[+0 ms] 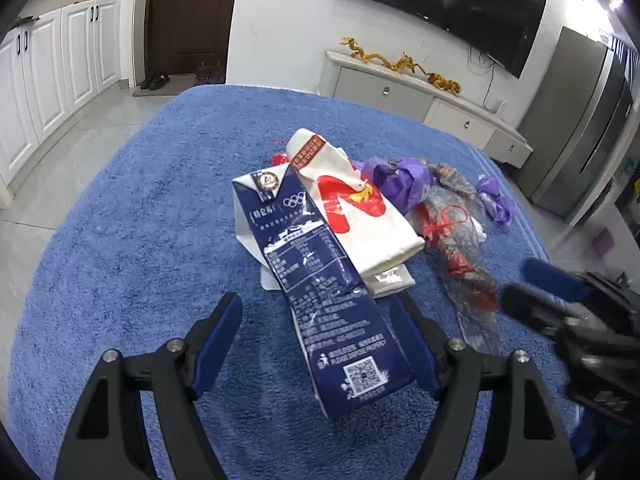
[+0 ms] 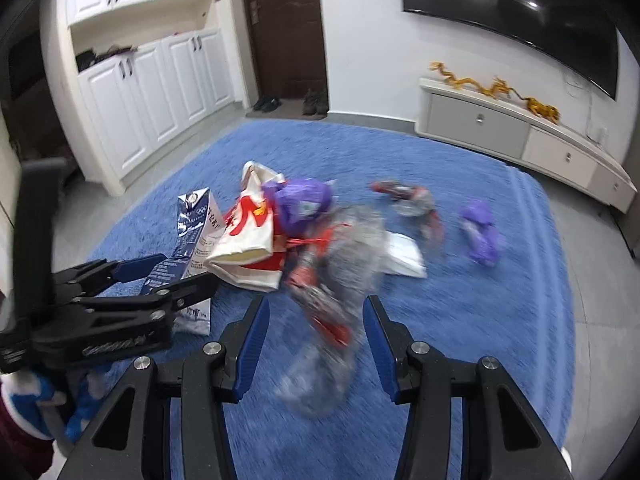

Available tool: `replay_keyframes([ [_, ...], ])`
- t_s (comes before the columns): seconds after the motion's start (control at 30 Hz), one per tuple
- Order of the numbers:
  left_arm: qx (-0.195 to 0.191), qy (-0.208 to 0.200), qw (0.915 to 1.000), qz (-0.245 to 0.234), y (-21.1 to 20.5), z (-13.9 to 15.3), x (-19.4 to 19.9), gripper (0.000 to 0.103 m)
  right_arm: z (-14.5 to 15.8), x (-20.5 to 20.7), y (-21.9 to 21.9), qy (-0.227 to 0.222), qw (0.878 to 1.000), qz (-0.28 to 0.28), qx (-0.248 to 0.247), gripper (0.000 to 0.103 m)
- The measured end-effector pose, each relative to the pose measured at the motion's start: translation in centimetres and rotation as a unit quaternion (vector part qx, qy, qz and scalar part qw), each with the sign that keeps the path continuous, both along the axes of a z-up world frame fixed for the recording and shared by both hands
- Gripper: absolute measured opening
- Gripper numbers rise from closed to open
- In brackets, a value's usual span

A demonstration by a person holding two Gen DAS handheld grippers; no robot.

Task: Collect trash
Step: 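Grasp the blue milk carton with the left tool while the right grasps a clear plastic bag, then carry the carton and bag to the trash bin and open both tools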

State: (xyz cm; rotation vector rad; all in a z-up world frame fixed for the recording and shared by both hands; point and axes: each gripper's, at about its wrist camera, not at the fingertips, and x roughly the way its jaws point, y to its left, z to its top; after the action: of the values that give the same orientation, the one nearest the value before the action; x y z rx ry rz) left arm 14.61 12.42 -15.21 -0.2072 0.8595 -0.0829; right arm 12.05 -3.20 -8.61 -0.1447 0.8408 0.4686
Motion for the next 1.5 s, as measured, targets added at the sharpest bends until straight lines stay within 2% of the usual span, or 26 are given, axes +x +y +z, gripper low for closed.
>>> replay_keyframes([
  [0.07, -0.019, 0.0, 0.9998, -0.011, 0.5, 0.0, -0.4, 0.059, -0.6, 0.5, 1.1, 0.001, 1.0, 0.005, -0.011, 0.046],
  [0.2, -0.052, 0.003, 0.9983, -0.025, 1.2, 0.1, -1.3, 0.048, -1.9, 1.6, 2.3, 0.011, 0.999, 0.011, -0.033, 0.038],
  [0.27, -0.061, 0.01, 0.9978, -0.027, 1.6, -0.1, -2.0, 0.038, -2.4, 1.8, 2.6, 0.013, 0.999, 0.013, -0.046, 0.023],
  [0.4, -0.094, 0.02, 0.9948, -0.035, 2.7, -0.7, -3.7, 0.036, -3.0, 1.5, 2.1, 0.024, 0.998, 0.021, -0.05, 0.015],
  [0.5, -0.095, 0.017, 0.9945, -0.04, 2.9, -0.8, -4.9, 0.035, -2.8, 0.6, 1.1, 0.03, 0.999, 0.022, -0.017, 0.013],
  [0.63, -0.089, 0.004, 0.9952, -0.04, 2.9, 0.0, -6.3, 0.035, -1.1, -1.0, -1.1, 0.029, 0.997, 0.028, 0.058, 0.013],
  [0.83, -0.089, -0.03, 0.9949, -0.035, 3.4, 1.9, -8.7, 0.035, 2.7, -4.8, -4.8, 0.012, 0.982, 0.049, 0.184, 0.013],
  [0.97, -0.083, -0.05, 0.9942, -0.048, 2.7, 3.5, -10.1, 0.035, 4.9, -6.7, -7.4, -0.015, 0.975, 0.046, 0.218, 0.013],
  [1.07, -0.076, -0.065, 0.9926, -0.07, 1.2, 5.3, -11.1, 0.035, 6.2, -8.6, -10.4, -0.039, 0.97, 0.026, 0.237, 0.013],
  [1.23, -0.075, -0.078, 0.9855, -0.131, -3.8, 7.9, -11.5, 0.035, 7.4, -11.7, -17.1, -0.075, 0.966, -0.033, 0.245, 0.013],
  [1.37, -0.073, -0.066, 0.9762, -0.193, -10.0, 8.6, -10.8, 0.035, 7.0, -14.5, -22.8, -0.09, 0.963, -0.096, 0.235, 0.013],
  [1.5, -0.06, -0.046, 0.9615, -0.264, -17.7, 8.5, -10.1, 0.035, 4.7, -17.0, -29.3, -0.085, 0.954, -0.179, 0.225, 0.013],
])
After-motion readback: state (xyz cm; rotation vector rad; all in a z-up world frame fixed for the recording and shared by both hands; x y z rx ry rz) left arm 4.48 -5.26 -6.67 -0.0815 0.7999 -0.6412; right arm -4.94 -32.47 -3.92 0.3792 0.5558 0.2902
